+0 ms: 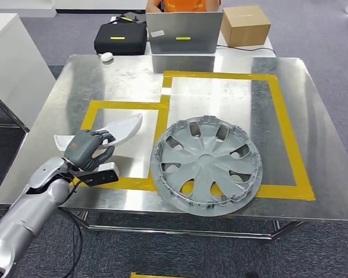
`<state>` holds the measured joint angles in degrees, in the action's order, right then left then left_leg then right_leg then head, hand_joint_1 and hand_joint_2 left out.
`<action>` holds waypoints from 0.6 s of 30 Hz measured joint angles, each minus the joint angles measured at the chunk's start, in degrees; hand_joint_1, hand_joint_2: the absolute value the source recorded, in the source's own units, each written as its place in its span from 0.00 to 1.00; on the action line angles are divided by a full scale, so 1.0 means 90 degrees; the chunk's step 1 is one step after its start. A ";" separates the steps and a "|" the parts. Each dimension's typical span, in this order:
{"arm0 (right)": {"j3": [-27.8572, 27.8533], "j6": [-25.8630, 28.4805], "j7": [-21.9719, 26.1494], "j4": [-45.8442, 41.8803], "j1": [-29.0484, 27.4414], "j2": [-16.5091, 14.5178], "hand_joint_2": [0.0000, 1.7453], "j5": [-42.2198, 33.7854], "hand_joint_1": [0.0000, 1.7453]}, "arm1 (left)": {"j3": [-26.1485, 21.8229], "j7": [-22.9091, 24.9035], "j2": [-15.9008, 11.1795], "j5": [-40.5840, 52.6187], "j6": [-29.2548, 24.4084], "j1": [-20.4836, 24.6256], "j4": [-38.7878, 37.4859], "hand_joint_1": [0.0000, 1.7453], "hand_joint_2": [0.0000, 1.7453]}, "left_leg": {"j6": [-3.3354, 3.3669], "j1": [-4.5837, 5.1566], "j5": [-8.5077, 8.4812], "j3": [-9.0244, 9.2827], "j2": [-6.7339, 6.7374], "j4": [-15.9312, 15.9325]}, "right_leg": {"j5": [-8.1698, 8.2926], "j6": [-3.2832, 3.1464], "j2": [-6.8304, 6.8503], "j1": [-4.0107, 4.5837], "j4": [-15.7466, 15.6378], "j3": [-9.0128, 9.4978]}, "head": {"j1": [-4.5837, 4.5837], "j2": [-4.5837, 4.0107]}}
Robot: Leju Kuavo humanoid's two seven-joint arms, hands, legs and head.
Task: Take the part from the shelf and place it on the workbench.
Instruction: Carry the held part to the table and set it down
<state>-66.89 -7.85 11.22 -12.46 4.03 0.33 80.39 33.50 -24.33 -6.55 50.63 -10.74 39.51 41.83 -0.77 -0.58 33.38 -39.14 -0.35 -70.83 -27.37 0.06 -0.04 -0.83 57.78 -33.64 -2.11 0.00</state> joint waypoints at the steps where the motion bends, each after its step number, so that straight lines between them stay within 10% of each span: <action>1: 0.0001 0.0001 -0.0009 0.0000 -0.0006 0.0000 0.00 -0.0001 0.00 | 0.0044 -0.0035 0.0041 -0.0108 0.0032 -0.0032 0.0049 0.00 1.00 | -0.0006 -0.0002 0.0101 -0.0168 0.0000 -0.0342 | -0.0004 -0.0003 -0.0002 0.0003 0.0002 0.0004 | 0.0001 0.0000; 3: 0.0001 0.0005 -0.0033 0.0000 -0.0016 0.0000 0.00 -0.0011 0.00 | 0.0102 -0.0123 0.0126 -0.0441 0.0073 -0.0128 0.0201 0.00 1.00 | 0.0008 -0.0001 -0.0055 -0.0210 0.0000 -0.0371 | -0.0015 0.0000 -0.0004 0.0007 0.0004 0.0023 | 0.0002 0.0000; 7: 0.0001 0.0035 -0.0078 0.0007 -0.0018 -0.0010 0.00 -0.0068 0.00 | 0.0077 -0.0261 0.0275 -0.1363 0.0170 -0.0389 0.0660 0.00 1.00 | 0.0108 0.0028 -0.0762 0.0469 0.0005 0.1141 | -0.0057 0.0076 -0.0010 0.0024 0.0016 0.0064 | -0.0001 0.0000; 11: 0.0001 0.0071 -0.0105 0.0011 -0.0027 -0.0015 0.00 -0.0106 0.00 | 0.0004 -0.0321 0.0387 -0.1813 0.0239 -0.0635 0.1021 0.00 0.00 | 0.0191 0.0033 -0.0763 0.0557 -0.0002 0.1372 | -0.0092 0.0220 0.0000 0.0027 0.0036 0.0024 | -0.0011 0.0000; 16: -0.0029 0.0129 -0.0200 0.0018 -0.0066 -0.0046 0.00 -0.0260 0.00 | -0.0515 -0.0476 0.0739 -0.3493 0.0210 -0.1277 0.1923 0.00 0.00 | 0.0311 0.0003 -0.0777 0.0594 0.0015 0.1427 | -0.0854 0.0333 0.0002 0.0007 0.1534 -0.0681 | -0.0066 0.0001; 18: -0.0057 0.0168 -0.0209 0.0022 -0.0110 -0.0074 0.00 -0.0315 0.00 | -0.0718 -0.0477 0.0849 -0.4133 0.0069 -0.1679 0.2486 0.00 0.00 | 0.0310 0.0005 -0.0768 0.0598 0.0017 0.1422 | -0.0796 0.0348 0.0004 0.0001 0.1683 -0.0766 | -0.0069 0.0000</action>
<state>-67.40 -6.33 9.34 -12.26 3.04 -0.33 77.55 27.03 -28.62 1.09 13.43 -10.12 24.40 64.21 2.02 -0.53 26.47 -33.76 -0.20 -58.03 -34.53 3.19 0.00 -0.82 72.93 -40.54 -2.73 0.00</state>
